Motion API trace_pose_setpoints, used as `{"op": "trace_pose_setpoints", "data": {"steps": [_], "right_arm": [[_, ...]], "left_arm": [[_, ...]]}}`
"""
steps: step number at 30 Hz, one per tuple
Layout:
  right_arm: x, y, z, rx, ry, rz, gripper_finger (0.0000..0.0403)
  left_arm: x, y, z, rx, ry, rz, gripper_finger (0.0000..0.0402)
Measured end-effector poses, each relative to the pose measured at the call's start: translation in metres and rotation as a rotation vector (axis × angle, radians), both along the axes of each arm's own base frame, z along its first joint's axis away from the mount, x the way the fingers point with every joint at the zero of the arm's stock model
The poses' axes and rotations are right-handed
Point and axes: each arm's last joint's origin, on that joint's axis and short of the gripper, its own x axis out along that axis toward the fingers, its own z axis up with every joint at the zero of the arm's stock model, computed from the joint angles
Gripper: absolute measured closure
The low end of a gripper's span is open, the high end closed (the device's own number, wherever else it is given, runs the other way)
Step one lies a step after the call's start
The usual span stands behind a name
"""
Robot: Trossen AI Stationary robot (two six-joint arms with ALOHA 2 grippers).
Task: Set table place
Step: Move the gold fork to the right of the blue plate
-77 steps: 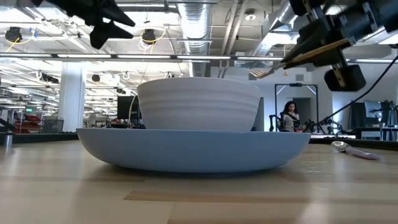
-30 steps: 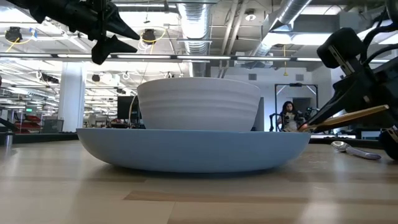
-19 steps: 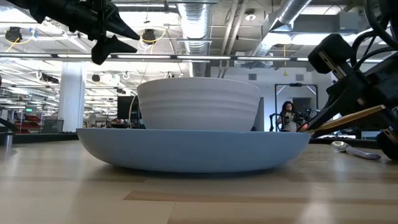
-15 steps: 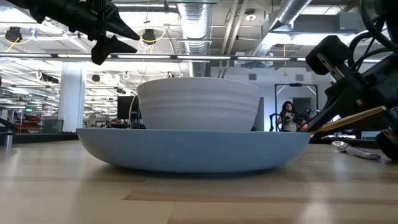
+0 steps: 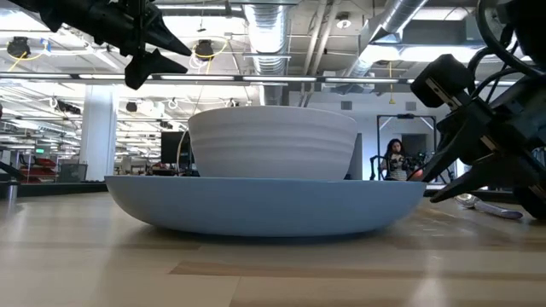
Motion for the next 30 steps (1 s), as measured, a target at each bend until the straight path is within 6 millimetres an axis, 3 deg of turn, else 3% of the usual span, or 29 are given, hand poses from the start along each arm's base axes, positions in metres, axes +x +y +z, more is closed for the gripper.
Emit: {"op": "trace_pose_setpoints", "data": {"steps": [14,24,30], "right_arm": [[0.003,-0.004,0.004,0.017,-0.022,-0.007,0.0296],[0.013,-0.029,0.035,-0.098,-0.153,0.014,0.0296],[0.018,-0.044,0.039,-0.132,-0.155,0.023,0.0296]], "left_arm": [[0.0,0.0,0.0,-0.004,-0.002,0.001,0.0233],[0.0,0.0,0.0,-0.006,-0.004,0.002,0.0233],[0.0,0.0,0.0,-0.007,-0.004,0.002,0.0233]]}}
